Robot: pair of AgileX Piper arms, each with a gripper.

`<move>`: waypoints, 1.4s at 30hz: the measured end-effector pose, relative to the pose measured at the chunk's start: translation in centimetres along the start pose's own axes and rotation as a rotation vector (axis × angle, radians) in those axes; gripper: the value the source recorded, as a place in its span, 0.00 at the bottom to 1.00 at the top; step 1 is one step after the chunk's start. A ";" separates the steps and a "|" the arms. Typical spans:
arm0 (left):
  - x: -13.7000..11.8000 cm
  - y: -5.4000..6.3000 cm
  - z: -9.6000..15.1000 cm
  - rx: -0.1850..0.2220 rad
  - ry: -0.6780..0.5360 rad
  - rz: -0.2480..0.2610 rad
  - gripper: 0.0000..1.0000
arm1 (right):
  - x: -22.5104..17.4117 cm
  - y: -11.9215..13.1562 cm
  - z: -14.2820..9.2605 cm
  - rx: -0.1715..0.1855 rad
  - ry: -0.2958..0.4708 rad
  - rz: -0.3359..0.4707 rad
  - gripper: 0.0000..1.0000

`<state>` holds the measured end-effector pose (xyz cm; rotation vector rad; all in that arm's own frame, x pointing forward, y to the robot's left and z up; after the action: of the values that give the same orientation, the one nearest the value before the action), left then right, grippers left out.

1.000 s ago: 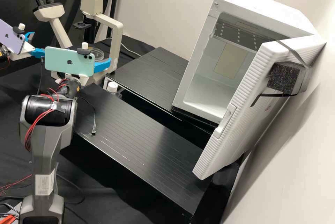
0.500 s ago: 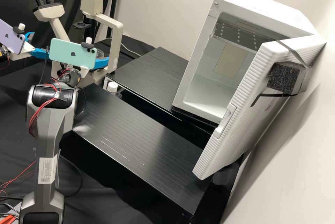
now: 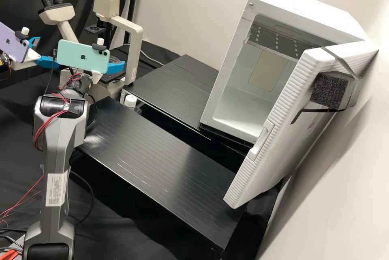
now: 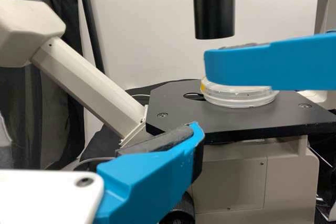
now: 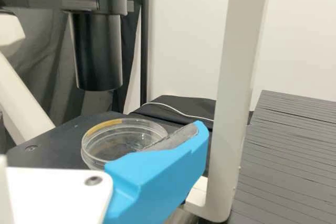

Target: Move the petri dish to the bench.

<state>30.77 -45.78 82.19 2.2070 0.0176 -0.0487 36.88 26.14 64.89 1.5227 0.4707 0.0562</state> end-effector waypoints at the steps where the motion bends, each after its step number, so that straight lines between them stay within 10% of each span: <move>1: 0.0 0.0 0.0 0.000 0.000 0.000 1.00 | 0.2 -0.2 0.1 -0.001 -0.003 -0.004 1.00; 35: 0.0 0.0 0.0 0.000 0.000 0.000 1.00 | 4.3 -2.2 2.3 0.109 -0.096 -0.041 1.00; 42: 0.0 0.0 0.0 0.000 0.000 0.000 1.00 | 4.6 -2.8 2.2 0.066 -0.112 -0.021 1.00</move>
<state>30.77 -45.78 82.19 2.2070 0.0176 -0.0487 41.09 25.35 60.90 1.5769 0.4024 -0.0608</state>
